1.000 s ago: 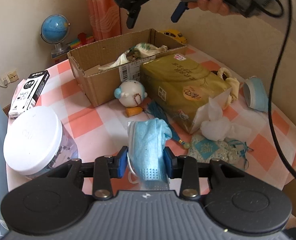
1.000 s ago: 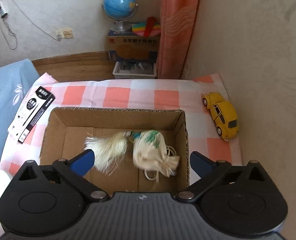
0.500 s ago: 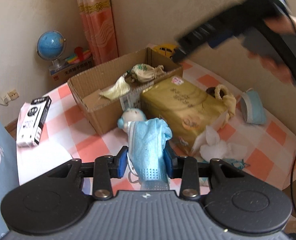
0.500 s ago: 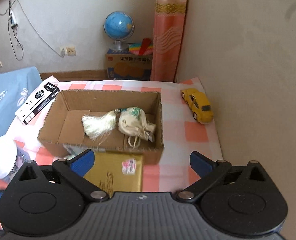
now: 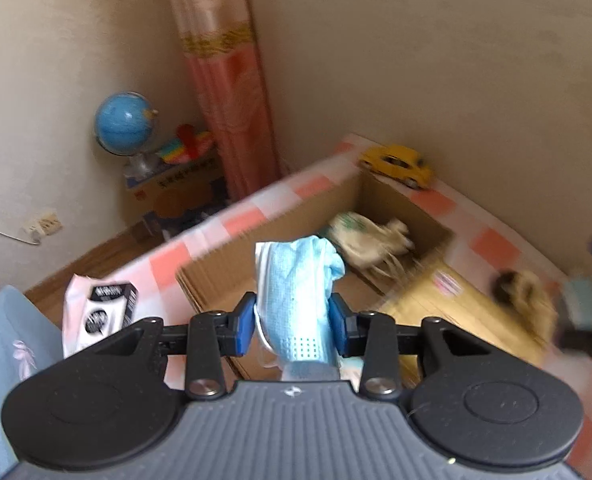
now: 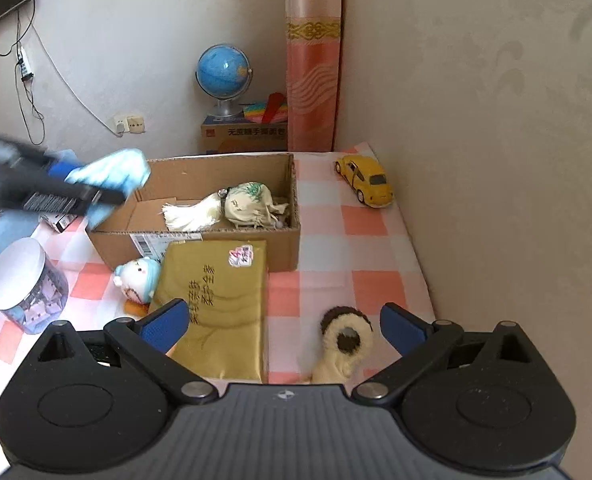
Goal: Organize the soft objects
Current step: 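Carry the blue mask into the box and open the left gripper, then grasp the blue floral sachet with the left gripper while the right gripper grasps the second blue mask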
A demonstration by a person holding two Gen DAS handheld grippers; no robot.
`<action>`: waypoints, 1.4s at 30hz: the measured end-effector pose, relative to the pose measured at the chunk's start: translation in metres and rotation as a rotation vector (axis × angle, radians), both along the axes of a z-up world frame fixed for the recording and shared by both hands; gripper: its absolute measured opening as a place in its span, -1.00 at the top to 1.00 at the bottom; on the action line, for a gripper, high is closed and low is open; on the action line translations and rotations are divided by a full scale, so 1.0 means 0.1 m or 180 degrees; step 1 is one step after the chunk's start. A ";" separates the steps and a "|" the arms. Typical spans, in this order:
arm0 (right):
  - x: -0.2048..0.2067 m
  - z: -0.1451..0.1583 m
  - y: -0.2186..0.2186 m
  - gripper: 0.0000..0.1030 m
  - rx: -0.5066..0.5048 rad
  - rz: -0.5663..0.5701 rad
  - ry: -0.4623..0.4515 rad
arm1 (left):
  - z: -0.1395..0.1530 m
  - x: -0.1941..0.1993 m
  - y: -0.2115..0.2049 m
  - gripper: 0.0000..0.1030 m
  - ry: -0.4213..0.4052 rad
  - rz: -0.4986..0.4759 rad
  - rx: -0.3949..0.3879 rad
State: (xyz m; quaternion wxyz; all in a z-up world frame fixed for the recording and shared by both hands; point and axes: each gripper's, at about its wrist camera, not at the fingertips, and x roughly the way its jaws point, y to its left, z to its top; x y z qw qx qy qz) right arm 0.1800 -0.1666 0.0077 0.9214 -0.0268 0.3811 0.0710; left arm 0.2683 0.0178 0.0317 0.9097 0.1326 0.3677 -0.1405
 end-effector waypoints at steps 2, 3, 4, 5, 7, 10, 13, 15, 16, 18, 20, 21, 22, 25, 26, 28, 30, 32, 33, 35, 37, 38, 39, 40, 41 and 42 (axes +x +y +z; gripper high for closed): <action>-0.04 -0.01 -0.04 -1.00 0.0009 -0.0010 -0.0019 | -0.03 0.16 0.01 0.13 -0.0040 0.0105 0.0026; -0.07 -0.01 -0.05 -1.00 0.0000 -0.0007 -0.0033 | -0.06 0.23 0.01 -0.04 -0.0053 0.0177 0.0049; -0.11 -0.02 -0.07 -1.00 -0.0017 -0.0015 -0.0066 | -0.09 0.28 0.02 -0.46 -0.0066 0.0259 0.0070; -0.14 -0.02 -0.09 -1.00 -0.0037 -0.0021 -0.0099 | -0.11 0.31 0.04 -0.64 -0.0110 0.0346 0.0075; -0.18 -0.02 -0.12 -1.00 -0.0049 -0.0012 -0.0095 | -0.12 0.29 0.09 -0.80 -0.0230 0.0425 0.0054; -0.25 -0.01 -0.18 -1.00 -0.0038 -0.0019 -0.0122 | -0.14 0.23 0.14 -0.80 -0.0127 0.0443 -0.0024; -0.30 -0.01 -0.22 -1.00 0.0008 -0.0051 -0.0127 | -0.12 0.07 0.13 -0.80 -0.0117 0.0352 -0.0034; -0.33 -0.03 -0.25 -1.00 0.0059 -0.0065 -0.0118 | -0.11 -0.09 0.10 -0.83 -0.0152 0.0290 -0.0006; -0.36 -0.05 -0.25 -1.00 0.0086 -0.0064 -0.0108 | -0.10 -0.16 0.08 -0.83 -0.0162 0.0258 0.0003; -0.41 -0.09 -0.24 -1.00 0.0087 -0.0062 -0.0082 | -0.10 -0.32 0.04 -0.84 -0.0165 0.0197 0.0010; -0.49 -0.14 -0.22 -1.00 0.0044 -0.0063 -0.0101 | -0.10 -0.51 0.00 -0.85 -0.0176 0.0126 0.0000; -0.54 -0.17 -0.21 -1.00 0.0028 -0.0067 -0.0109 | -0.10 -0.59 -0.01 -0.85 -0.0179 0.0093 -0.0002; -0.59 -0.20 -0.21 -1.00 0.0020 -0.0075 -0.0123 | -0.11 -0.70 -0.03 -0.87 -0.0177 0.0066 -0.0002; -0.74 -0.29 -0.24 -1.00 -0.0001 -0.0093 -0.0128 | -0.13 -0.98 -0.07 -0.88 -0.0157 -0.0009 -0.0057; -0.79 -0.34 -0.27 -1.00 0.0010 -0.0112 -0.0126 | -0.14 -1.07 -0.08 -0.90 -0.0149 -0.0039 -0.0091; -0.88 -0.40 -0.32 -1.00 0.0023 -0.0145 -0.0122 | -0.18 -1.25 -0.10 -0.91 -0.0124 -0.0070 -0.0140; -0.96 -0.48 -0.36 -1.00 -0.0014 -0.0178 -0.0152 | -0.23 -1.41 -0.12 -0.92 -0.0127 -0.0080 -0.0143; -1.02 -0.56 -0.39 -1.00 -0.0069 -0.0194 -0.0137 | -0.28 -1.56 -0.12 -0.92 -0.0120 -0.0074 -0.0170; -1.02 -0.59 -0.41 -1.00 -0.0077 -0.0200 -0.0122 | -0.32 -1.62 -0.11 -0.92 -0.0095 -0.0048 -0.0218; -1.05 -0.64 -0.43 -1.00 -0.0144 -0.0225 -0.0103 | -0.39 -1.71 -0.12 -0.92 -0.0029 -0.0042 -0.0293; -1.06 -0.67 -0.44 -1.00 -0.0195 -0.0254 -0.0118 | -0.48 -1.76 -0.16 -0.92 0.0073 -0.0082 -0.0339; -1.08 -0.67 -0.45 -1.00 -0.0188 -0.0260 -0.0122 | -0.54 -1.78 -0.19 -0.92 0.0129 -0.0103 -0.0351; -1.07 -0.68 -0.46 -1.00 -0.0150 -0.0262 -0.0119 | -0.58 -1.80 -0.23 -0.92 0.0170 -0.0120 -0.0359; -1.08 -0.69 -0.47 -1.00 -0.0109 -0.0255 -0.0115 | -0.62 -1.80 -0.26 -0.92 0.0215 -0.0129 -0.0367; -1.08 -0.70 -0.48 -1.00 -0.0079 -0.0247 -0.0111 | -0.65 -1.80 -0.29 -0.92 0.0251 -0.0143 -0.0374; -1.08 -0.70 -0.48 -1.00 -0.0068 -0.0239 -0.0107 | -0.68 -1.80 -0.32 -0.92 0.0271 -0.0154 -0.0384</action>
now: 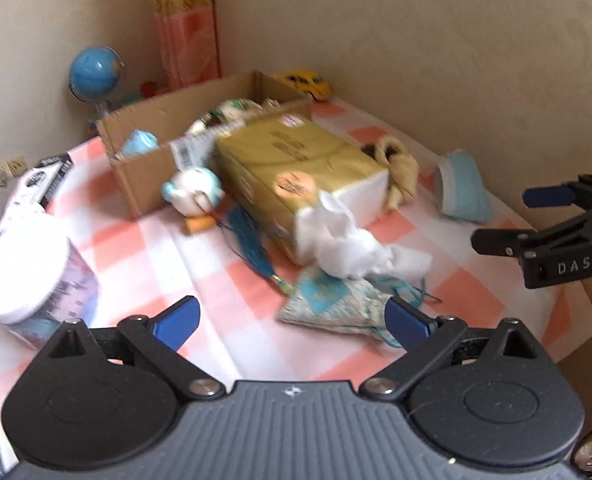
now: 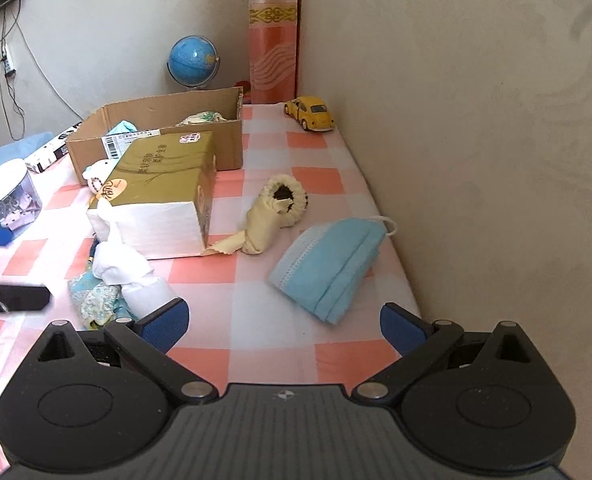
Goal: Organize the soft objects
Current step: 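Grasp the blue floral sachet with the left gripper while the right gripper grasps the second blue mask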
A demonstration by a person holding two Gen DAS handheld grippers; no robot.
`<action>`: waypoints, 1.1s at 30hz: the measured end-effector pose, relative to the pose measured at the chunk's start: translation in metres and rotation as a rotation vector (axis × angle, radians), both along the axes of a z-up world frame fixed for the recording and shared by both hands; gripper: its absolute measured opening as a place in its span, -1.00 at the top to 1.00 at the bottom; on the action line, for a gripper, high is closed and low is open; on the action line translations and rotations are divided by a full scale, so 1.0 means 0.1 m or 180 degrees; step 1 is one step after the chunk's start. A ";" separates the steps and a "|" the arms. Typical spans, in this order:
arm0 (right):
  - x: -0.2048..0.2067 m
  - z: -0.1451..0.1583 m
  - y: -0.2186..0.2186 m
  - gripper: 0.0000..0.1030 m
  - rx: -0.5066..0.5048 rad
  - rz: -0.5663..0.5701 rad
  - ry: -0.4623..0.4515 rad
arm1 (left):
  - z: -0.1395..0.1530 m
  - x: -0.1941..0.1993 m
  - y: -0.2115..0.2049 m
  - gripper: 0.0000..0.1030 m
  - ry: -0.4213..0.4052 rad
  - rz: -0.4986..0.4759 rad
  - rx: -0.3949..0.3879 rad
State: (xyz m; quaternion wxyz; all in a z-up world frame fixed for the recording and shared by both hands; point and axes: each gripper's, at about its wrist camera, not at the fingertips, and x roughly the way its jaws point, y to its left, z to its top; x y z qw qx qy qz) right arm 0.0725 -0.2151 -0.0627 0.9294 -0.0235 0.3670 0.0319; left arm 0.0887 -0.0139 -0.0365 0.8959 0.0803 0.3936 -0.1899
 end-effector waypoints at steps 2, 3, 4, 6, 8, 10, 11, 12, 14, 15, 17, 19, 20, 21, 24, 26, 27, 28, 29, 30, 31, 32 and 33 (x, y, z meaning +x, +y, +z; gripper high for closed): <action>0.00 -0.02 0.00 -1.00 -0.0004 0.0029 0.0009 | -0.04 0.01 -0.05 -0.92 0.0030 -0.0042 -0.0039; 0.00 -0.04 0.00 -1.00 -0.0016 0.0042 0.0016 | -0.06 0.02 -0.07 -0.91 0.0044 -0.0063 -0.0056; 0.01 -0.05 0.00 -1.00 -0.0034 0.0053 0.0021 | -0.08 0.02 -0.09 -0.91 0.0061 -0.0082 -0.0068; 0.01 -0.08 -0.01 -1.00 -0.0059 0.0055 0.0036 | -0.11 0.04 -0.13 -0.89 0.0080 -0.0134 -0.0058; 0.02 -0.10 -0.02 -1.00 -0.0051 0.0064 0.0053 | -0.13 0.05 -0.18 -0.86 0.0081 -0.0195 -0.0014; 0.03 -0.13 -0.03 -1.00 -0.0041 0.0078 0.0077 | -0.17 0.06 -0.23 -0.82 0.0082 -0.0270 0.0025; 0.03 -0.14 -0.03 -1.00 -0.0041 0.0086 0.0084 | -0.18 0.07 -0.24 -0.75 0.0094 -0.0298 0.0043; 0.03 -0.15 -0.03 -1.00 -0.0043 0.0090 0.0087 | -0.20 0.08 -0.26 -0.72 0.0113 -0.0321 0.0064; 0.03 -0.17 -0.03 -1.00 -0.0036 0.0101 0.0090 | -0.23 0.11 -0.27 -0.66 0.0142 -0.0351 0.0084; 0.03 -0.18 -0.03 -1.00 -0.0031 0.0104 0.0093 | -0.24 0.13 -0.28 -0.62 0.0151 -0.0353 0.0082; 0.03 -0.19 -0.03 -1.00 -0.0024 0.0121 0.0094 | -0.28 0.17 -0.28 -0.51 0.0180 -0.0339 0.0081; 0.04 -0.19 -0.04 -1.00 -0.0037 0.0123 0.0094 | -0.30 0.22 -0.28 -0.47 0.0220 -0.0346 0.0038; 0.05 -0.19 -0.05 -1.00 -0.0040 0.0119 0.0094 | -0.31 0.23 -0.28 -0.43 0.0234 -0.0347 0.0012; 0.05 -0.19 -0.05 -1.00 -0.0038 0.0115 0.0094 | -0.31 0.23 -0.28 -0.38 0.0243 -0.0349 -0.0012; 0.07 -0.20 -0.07 -1.00 -0.0031 0.0101 0.0100 | -0.30 0.22 -0.29 -0.22 0.0261 -0.0360 -0.0065; 0.10 -0.20 -0.07 -1.00 -0.0042 0.0097 0.0104 | -0.30 0.19 -0.27 -0.21 0.0271 -0.0336 -0.0054; 0.11 -0.21 -0.07 -1.00 -0.0045 0.0097 0.0106 | -0.30 0.18 -0.25 -0.21 0.0276 -0.0320 -0.0052; 0.14 -0.22 -0.07 -1.00 -0.0048 0.0100 0.0109 | -0.30 0.16 -0.23 -0.21 0.0285 -0.0303 -0.0055; 0.17 -0.24 -0.06 -1.00 -0.0058 0.0098 0.0116 | -0.30 0.14 -0.20 -0.21 0.0298 -0.0287 -0.0057; 0.20 -0.25 -0.06 -1.00 -0.0068 0.0098 0.0120 | -0.29 0.12 -0.17 -0.21 0.0307 -0.0271 -0.0057; 0.24 -0.26 -0.05 -1.00 -0.0086 0.0091 0.0125 | -0.29 0.09 -0.14 -0.21 0.0310 -0.0254 -0.0053; 0.29 -0.27 -0.05 -1.00 -0.0115 0.0061 0.0130 | -0.28 0.07 -0.11 -0.21 0.0310 -0.0242 -0.0051; 0.34 -0.28 -0.05 -1.00 -0.0138 0.0029 0.0129 | -0.28 0.05 -0.08 -0.21 0.0311 -0.0224 -0.0048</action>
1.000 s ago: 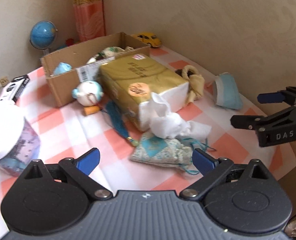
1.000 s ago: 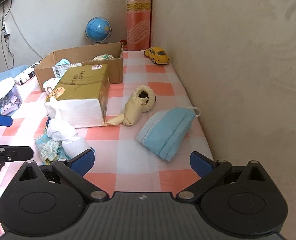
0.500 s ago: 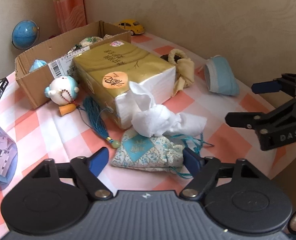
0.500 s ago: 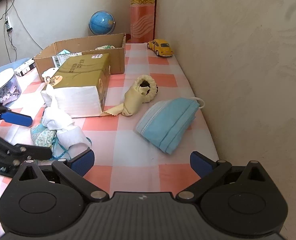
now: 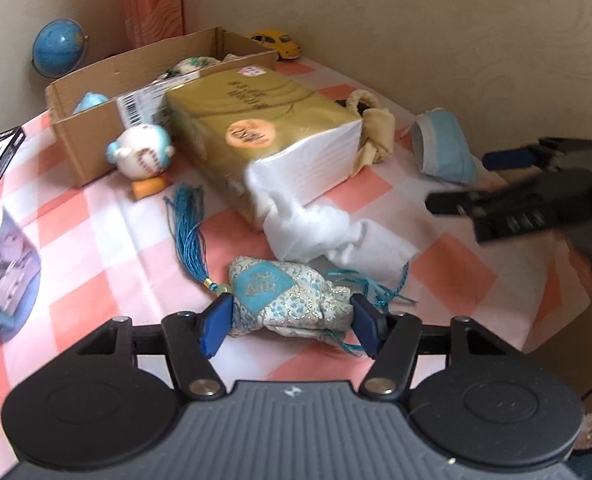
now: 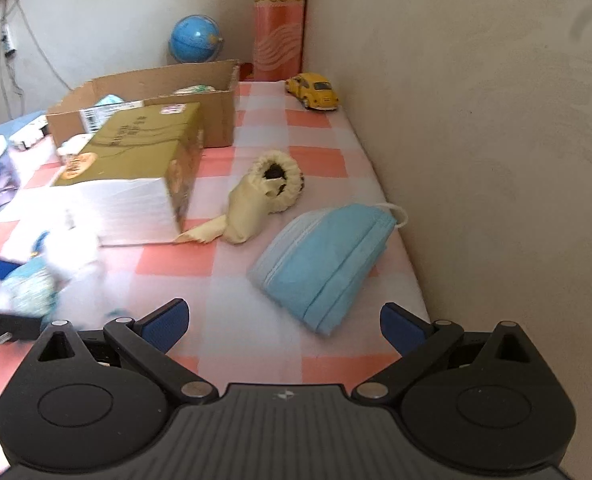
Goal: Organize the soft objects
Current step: 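Grasp the blue floral sachet with the left gripper while the right gripper grasps the second blue mask, then lift the sachet into the box and open the left gripper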
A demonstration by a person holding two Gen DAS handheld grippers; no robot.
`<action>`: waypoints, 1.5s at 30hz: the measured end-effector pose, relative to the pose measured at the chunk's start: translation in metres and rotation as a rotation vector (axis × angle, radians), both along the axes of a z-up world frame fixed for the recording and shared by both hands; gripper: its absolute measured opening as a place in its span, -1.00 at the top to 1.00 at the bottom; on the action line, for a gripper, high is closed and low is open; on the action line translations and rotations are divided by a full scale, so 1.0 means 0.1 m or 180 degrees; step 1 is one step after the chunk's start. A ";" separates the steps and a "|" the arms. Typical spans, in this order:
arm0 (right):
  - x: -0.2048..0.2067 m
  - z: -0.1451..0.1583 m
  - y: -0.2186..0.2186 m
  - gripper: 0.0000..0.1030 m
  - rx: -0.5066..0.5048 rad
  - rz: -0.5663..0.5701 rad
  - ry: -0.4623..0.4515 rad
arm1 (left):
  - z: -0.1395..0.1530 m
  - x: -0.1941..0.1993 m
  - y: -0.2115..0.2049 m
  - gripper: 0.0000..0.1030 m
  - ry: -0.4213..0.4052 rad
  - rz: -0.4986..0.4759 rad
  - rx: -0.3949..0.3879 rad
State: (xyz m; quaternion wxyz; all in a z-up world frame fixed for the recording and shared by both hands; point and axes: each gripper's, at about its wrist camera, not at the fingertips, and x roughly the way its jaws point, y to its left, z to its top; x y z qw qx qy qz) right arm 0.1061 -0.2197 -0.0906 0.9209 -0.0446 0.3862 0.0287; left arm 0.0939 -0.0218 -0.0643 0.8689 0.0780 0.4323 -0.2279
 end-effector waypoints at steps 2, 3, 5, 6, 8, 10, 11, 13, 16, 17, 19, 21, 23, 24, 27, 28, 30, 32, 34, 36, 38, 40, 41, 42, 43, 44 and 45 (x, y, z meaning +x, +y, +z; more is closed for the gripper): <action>0.11 -0.01 0.01 -1.00 -0.0032 -0.0089 -0.0016 | 0.01 -0.02 0.05 -0.21 0.0004 0.0035 -0.0008; 0.16 -0.02 0.00 -1.00 -0.0027 -0.0113 -0.0021 | 0.01 -0.03 0.07 -0.21 0.0008 0.0041 -0.0020; 0.23 -0.01 0.01 -1.00 -0.0024 -0.0179 -0.0064 | 0.02 -0.04 0.09 -0.21 0.0009 0.0040 -0.0026; 0.27 0.00 0.02 -1.00 -0.0038 -0.0220 -0.0080 | 0.01 -0.04 0.09 -0.21 0.0006 0.0037 -0.0024; 0.34 -0.01 0.04 -0.98 -0.0116 -0.0305 -0.0077 | 0.01 -0.04 0.08 -0.21 0.0006 0.0026 -0.0025; 0.37 -0.02 0.05 -0.94 -0.0194 -0.0378 -0.0047 | 0.01 -0.04 0.07 -0.21 -0.0002 -0.0011 -0.0017; 0.38 -0.03 0.05 -0.89 -0.0237 -0.0424 -0.0026 | 0.01 -0.04 0.06 -0.22 -0.0013 -0.0036 -0.0001; 0.37 -0.02 0.05 -0.85 -0.0291 -0.0476 -0.0014 | 0.01 -0.04 0.04 -0.24 -0.0030 -0.0111 0.0043; 0.41 -0.02 0.03 -0.81 -0.0269 -0.0503 0.0001 | 0.01 -0.02 0.01 -0.34 -0.0061 -0.0248 0.0143; 0.43 -0.01 0.02 -0.77 -0.0247 -0.0515 0.0006 | 0.01 -0.01 0.00 -0.40 -0.0079 -0.0286 0.0185; 0.48 -0.02 0.01 -0.74 -0.0197 -0.0522 0.0021 | 0.02 0.01 -0.02 -0.43 -0.0111 -0.0357 0.0253; 0.53 -0.04 0.00 -0.62 -0.0159 -0.0548 0.0057 | 0.02 0.03 -0.03 -0.43 -0.0123 -0.0413 0.0278; 0.56 -0.06 -0.02 -0.55 -0.0086 -0.0562 0.0075 | 0.03 0.04 -0.04 -0.42 -0.0150 -0.0451 0.0299; 0.56 -0.06 -0.03 -0.49 -0.0056 -0.0569 0.0080 | 0.03 0.04 -0.05 -0.41 -0.0159 -0.0465 0.0307; 0.54 -0.05 -0.03 -0.34 -0.0042 -0.0552 0.0085 | 0.01 0.07 -0.06 -0.34 -0.0126 -0.0484 0.0277; 0.53 -0.04 -0.02 -0.31 -0.0049 -0.0539 0.0087 | 0.01 0.07 -0.05 -0.30 -0.0104 -0.0482 0.0252; 0.51 -0.03 -0.02 -0.22 -0.0068 -0.0510 0.0095 | 0.02 0.07 -0.05 -0.17 -0.0092 -0.0480 0.0232; 0.47 -0.02 -0.01 -0.16 -0.0090 -0.0480 0.0100 | 0.03 0.06 -0.04 0.02 -0.0086 -0.0467 0.0239; 0.43 -0.01 -0.01 -0.12 -0.0118 -0.0443 0.0115 | 0.04 0.05 -0.03 0.10 -0.0064 -0.0459 0.0257; 0.36 0.01 0.00 -0.10 -0.0167 -0.0409 0.0118 | 0.07 0.02 0.00 0.10 -0.0044 -0.0475 0.0305; 0.28 0.03 0.01 -0.10 -0.0173 -0.0342 0.0121 | 0.11 -0.02 0.05 0.11 -0.0036 -0.0477 0.0342; 0.20 0.07 0.02 -0.10 -0.0172 -0.0293 0.0117 | 0.17 -0.06 0.10 0.11 -0.0030 -0.0495 0.0352; 0.16 0.09 0.01 -0.10 -0.0166 -0.0271 0.0111 | 0.20 -0.08 0.12 0.11 -0.0030 -0.0504 0.0358; 0.11 0.11 0.01 -0.10 -0.0152 -0.0232 0.0106 | 0.24 -0.11 0.14 0.11 -0.0035 -0.0517 0.0373; 0.07 0.14 0.01 -0.10 -0.0146 -0.0200 0.0102 | 0.27 -0.13 0.15 0.11 -0.0044 -0.0528 0.0391; 0.03 0.17 0.01 -0.10 -0.0146 -0.0172 0.0090 | 0.31 -0.16 0.17 0.11 -0.0058 -0.0541 0.0410; 0.00 0.20 0.02 -0.10 -0.0150 -0.0137 0.0076 | 0.34 -0.19 0.18 0.11 -0.0073 -0.0554 0.0422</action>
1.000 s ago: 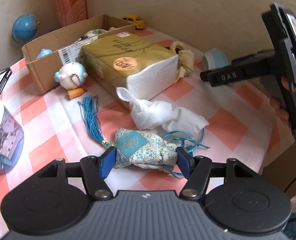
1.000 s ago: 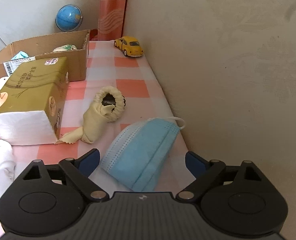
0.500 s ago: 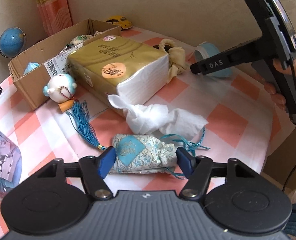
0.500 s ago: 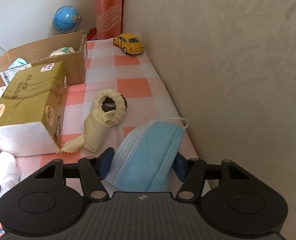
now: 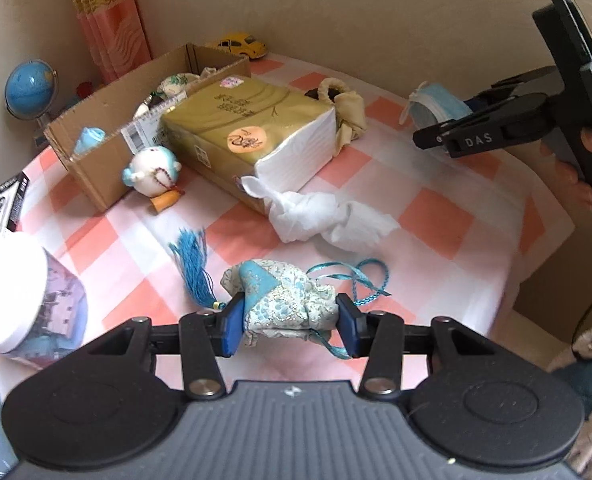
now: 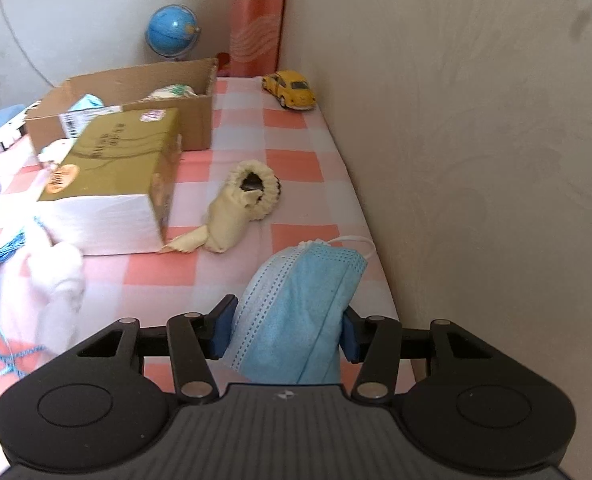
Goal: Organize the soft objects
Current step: 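Lift the sachet into the box and open the left gripper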
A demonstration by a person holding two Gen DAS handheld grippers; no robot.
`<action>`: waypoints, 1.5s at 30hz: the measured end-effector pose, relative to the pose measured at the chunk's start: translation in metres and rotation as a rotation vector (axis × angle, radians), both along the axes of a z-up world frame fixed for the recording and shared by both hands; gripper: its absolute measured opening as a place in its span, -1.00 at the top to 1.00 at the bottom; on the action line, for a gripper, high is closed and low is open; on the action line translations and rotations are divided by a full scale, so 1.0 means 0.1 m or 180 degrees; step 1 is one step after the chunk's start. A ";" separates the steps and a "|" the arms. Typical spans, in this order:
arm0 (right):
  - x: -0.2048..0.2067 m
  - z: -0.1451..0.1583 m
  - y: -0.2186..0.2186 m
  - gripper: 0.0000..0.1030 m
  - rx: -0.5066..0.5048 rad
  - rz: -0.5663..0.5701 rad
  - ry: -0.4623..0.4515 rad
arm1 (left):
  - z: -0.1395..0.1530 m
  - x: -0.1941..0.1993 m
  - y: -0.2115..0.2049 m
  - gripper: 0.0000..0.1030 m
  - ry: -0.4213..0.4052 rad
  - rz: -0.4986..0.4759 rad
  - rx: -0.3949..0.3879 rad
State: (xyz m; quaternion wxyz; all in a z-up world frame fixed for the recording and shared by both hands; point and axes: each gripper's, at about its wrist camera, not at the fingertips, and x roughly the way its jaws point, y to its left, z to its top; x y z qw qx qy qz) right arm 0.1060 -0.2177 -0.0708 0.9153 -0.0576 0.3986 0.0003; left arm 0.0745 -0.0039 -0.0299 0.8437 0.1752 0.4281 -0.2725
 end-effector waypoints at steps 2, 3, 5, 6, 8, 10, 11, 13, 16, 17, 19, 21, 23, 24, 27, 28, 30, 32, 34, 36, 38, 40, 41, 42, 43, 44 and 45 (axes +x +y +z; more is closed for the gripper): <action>-0.07 0.06 0.01 -0.10 0.0002 0.0069 -0.0018 | 0.07 -0.05 0.01 0.11 -0.0021 -0.0014 -0.0003; -0.11 0.09 0.02 -0.10 0.0012 0.0113 -0.0032 | 0.10 -0.07 0.02 0.11 -0.0029 -0.0019 -0.0012; -0.17 0.16 0.03 -0.10 0.0044 0.0190 -0.0057 | 0.17 -0.08 0.04 0.11 -0.0048 -0.0025 -0.0027; -0.21 0.20 0.04 -0.10 0.0057 0.0230 -0.0080 | 0.20 -0.09 0.05 0.11 -0.0065 -0.0022 -0.0034; -0.26 0.25 0.06 -0.10 0.0053 0.0278 -0.0127 | 0.27 -0.07 0.06 0.11 -0.0095 -0.0015 -0.0065; -0.30 0.31 0.09 -0.10 0.0043 0.0327 -0.0175 | 0.36 -0.04 0.07 0.11 -0.0141 0.0006 -0.0088; -0.32 0.34 0.10 -0.10 0.0044 0.0356 -0.0196 | 0.40 -0.01 0.08 0.11 -0.0167 0.0013 -0.0104; -0.36 0.39 0.11 -0.10 0.0054 0.0399 -0.0229 | 0.49 0.04 0.09 0.11 -0.0211 0.0032 -0.0134; -0.39 0.47 0.12 -0.10 0.0100 0.0483 -0.0264 | 0.64 0.16 0.08 0.10 -0.0283 0.0046 -0.0180; -0.40 0.49 0.12 -0.10 0.0102 0.0505 -0.0276 | 0.69 0.22 0.07 0.10 -0.0299 0.0056 -0.0186; -0.39 0.51 0.13 -0.10 0.0102 0.0540 -0.0273 | 0.76 0.33 0.06 0.11 -0.0343 0.0081 -0.0207; -0.40 0.53 0.14 -0.10 0.0100 0.0569 -0.0278 | 0.82 0.46 0.04 0.10 -0.0361 0.0112 -0.0228; -0.41 0.54 0.14 -0.10 0.0117 0.0612 -0.0272 | 0.87 0.59 0.02 0.10 -0.0379 0.0103 -0.0237; -0.41 0.55 0.14 -0.10 0.0115 0.0636 -0.0272 | 0.91 0.66 0.00 0.10 -0.0390 0.0105 -0.0235; -0.42 0.56 0.15 -0.10 0.0109 0.0688 -0.0275 | 1.00 0.88 -0.05 0.10 -0.0410 0.0104 -0.0236; -0.42 0.56 0.15 -0.10 0.0109 0.0696 -0.0279 | 1.04 0.97 -0.07 0.10 -0.0414 0.0112 -0.0235; -0.40 0.58 0.14 -0.10 0.0134 0.0717 -0.0268 | 1.11 1.12 -0.10 0.10 -0.0451 0.0123 -0.0228; -0.37 0.59 0.14 -0.10 0.0137 0.0721 -0.0273 | 1.17 1.27 -0.13 0.10 -0.0484 0.0140 -0.0226; -0.34 0.59 0.14 -0.10 0.0141 0.0728 -0.0266 | 1.22 1.44 -0.16 0.10 -0.0496 0.0158 -0.0226; -0.30 0.58 0.14 -0.10 0.0134 0.0728 -0.0256 | 1.23 1.57 -0.19 0.10 -0.0519 0.0203 -0.0209; -0.27 0.58 0.14 -0.10 0.0120 0.0722 -0.0248 | 1.22 1.74 -0.21 0.10 -0.0517 0.0247 -0.0203; -0.23 0.58 0.14 -0.10 0.0126 0.0723 -0.0239 | 1.18 1.91 -0.22 0.10 -0.0518 0.0309 -0.0178; -0.21 0.58 0.14 -0.10 0.0124 0.0718 -0.0235 | 1.16 1.98 -0.22 0.10 -0.0503 0.0344 -0.0176; -0.20 0.57 0.14 -0.10 0.0121 0.0712 -0.0233 | 1.13 2.06 -0.22 0.10 -0.0477 0.0386 -0.0186; -0.17 0.57 0.14 -0.10 0.0119 0.0708 -0.0228 | 1.10 2.13 -0.22 0.10 -0.0458 0.0426 -0.0187; -0.16 0.57 0.14 -0.10 0.0117 0.0704 -0.0222 | 1.07 2.19 -0.22 0.10 -0.0457 0.0479 -0.0172; -0.14 0.56 0.14 -0.10 0.0114 0.0698 -0.0213 | 1.02 2.26 -0.23 0.10 -0.0462 0.0539 -0.0156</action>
